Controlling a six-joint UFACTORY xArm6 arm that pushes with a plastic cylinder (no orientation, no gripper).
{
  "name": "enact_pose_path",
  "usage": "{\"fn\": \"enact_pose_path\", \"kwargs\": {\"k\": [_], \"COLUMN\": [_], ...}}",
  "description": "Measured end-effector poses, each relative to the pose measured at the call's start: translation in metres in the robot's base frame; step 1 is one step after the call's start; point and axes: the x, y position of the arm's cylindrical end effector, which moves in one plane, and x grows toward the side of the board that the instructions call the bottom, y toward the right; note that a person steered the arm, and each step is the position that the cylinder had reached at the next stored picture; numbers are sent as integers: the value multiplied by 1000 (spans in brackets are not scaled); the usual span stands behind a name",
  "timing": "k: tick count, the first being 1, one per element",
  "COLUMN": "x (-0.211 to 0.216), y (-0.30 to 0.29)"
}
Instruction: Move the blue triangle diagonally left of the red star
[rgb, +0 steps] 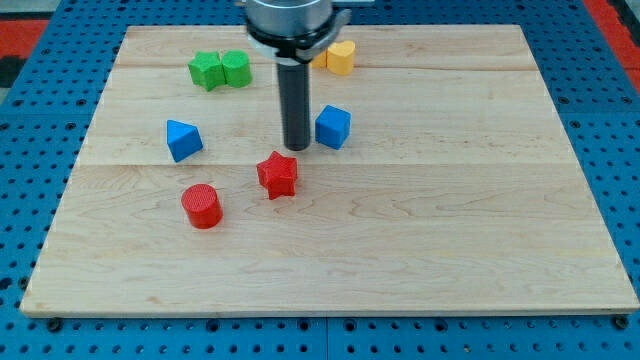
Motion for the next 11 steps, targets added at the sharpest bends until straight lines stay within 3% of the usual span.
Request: {"fn": "enact_pose_path", "kwargs": {"k": [1,3,4,6,7,8,10,11], "x": [-12,45,39,-50,-50,-51,-25,1], "y": [-32,-87,-145,-143,-117,-142,-88,-101]}}
